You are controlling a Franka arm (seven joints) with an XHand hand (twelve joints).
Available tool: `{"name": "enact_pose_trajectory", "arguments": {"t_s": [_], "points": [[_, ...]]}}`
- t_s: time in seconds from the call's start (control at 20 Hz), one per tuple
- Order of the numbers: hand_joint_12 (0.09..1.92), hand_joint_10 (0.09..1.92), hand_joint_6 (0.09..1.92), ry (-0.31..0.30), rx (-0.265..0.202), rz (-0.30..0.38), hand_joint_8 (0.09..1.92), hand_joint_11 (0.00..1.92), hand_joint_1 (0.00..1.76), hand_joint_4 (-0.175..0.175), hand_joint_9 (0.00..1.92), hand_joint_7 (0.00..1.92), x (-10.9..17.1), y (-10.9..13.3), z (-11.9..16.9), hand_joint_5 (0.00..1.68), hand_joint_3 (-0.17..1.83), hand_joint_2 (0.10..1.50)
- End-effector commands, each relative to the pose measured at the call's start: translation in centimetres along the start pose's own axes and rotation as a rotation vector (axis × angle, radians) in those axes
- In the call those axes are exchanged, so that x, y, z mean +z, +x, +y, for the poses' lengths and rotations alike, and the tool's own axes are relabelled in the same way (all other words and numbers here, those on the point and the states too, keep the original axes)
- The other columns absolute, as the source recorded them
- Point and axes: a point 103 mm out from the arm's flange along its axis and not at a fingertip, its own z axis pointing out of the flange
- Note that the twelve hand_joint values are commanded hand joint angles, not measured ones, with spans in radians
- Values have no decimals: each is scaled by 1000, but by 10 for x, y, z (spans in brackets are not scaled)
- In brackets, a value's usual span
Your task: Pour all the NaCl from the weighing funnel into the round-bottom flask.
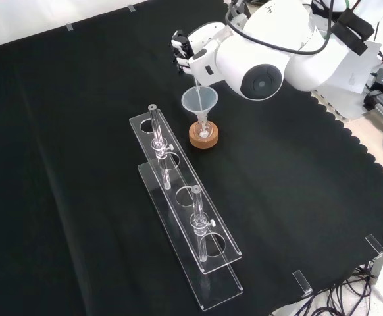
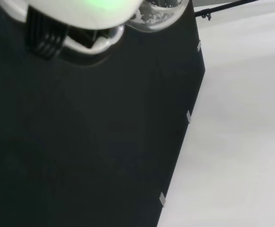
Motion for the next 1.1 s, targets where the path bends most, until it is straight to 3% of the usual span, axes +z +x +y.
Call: {"name": "enact_pose_trajectory", "arguments": {"t_s": [0.05,0.7,1.1], "points": [[745,87,87,-8,-1,-29,439,1235,1161,175,1496,1197,0,1,0,1585,576,626],[746,87,87,-17,5,-47,441,1235,1161,175,1495,1194,-4,1,0,1586,577,625],[745,87,87,-27,2,-19,442,1235,1161,175,1495,1193,-4,3,0,1586,578,625]]}}
